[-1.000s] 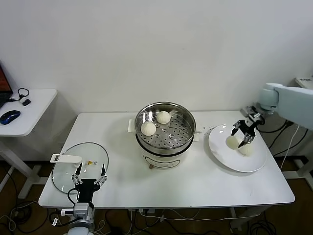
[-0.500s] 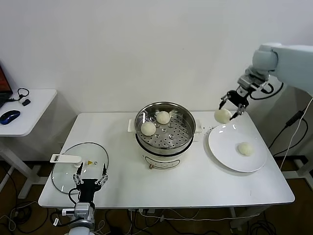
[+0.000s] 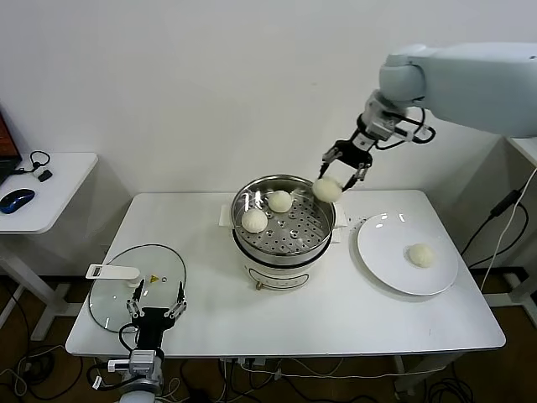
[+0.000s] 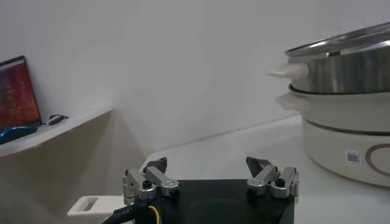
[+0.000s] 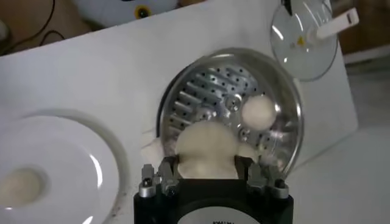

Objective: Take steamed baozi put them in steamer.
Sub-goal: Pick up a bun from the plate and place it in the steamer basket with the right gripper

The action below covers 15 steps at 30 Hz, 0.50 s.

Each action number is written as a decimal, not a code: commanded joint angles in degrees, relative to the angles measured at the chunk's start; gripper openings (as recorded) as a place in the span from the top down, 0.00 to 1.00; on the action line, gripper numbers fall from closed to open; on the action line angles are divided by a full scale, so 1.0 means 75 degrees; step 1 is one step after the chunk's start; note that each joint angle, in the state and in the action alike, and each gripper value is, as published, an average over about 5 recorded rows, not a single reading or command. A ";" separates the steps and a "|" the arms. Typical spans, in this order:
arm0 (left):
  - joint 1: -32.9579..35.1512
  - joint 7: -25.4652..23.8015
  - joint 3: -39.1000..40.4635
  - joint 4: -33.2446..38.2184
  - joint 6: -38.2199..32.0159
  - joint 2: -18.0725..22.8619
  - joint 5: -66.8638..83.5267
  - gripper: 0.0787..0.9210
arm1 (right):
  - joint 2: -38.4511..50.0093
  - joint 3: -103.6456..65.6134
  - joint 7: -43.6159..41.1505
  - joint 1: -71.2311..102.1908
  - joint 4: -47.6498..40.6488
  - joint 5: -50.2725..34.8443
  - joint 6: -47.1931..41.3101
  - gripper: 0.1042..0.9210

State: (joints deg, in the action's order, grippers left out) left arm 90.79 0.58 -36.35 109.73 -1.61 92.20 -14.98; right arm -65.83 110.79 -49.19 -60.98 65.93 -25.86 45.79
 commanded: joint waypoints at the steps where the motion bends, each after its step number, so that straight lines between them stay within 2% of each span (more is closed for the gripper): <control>1: 0.0039 0.0003 -0.0036 0.0085 -0.0004 0.0374 0.0009 0.12 | -0.1351 -0.0458 0.0654 0.0730 0.0226 0.0681 0.0562 0.36; 15: 0.0086 0.0004 -0.0124 0.0193 -0.0006 0.0374 0.0116 0.12 | -0.1814 -0.0467 0.0230 0.1722 -0.0610 0.0958 0.0516 0.36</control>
State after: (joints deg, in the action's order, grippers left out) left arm 91.44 0.60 -37.10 111.02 -1.64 92.20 -14.43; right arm -75.83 107.86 -46.80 -52.76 64.67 -20.60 47.20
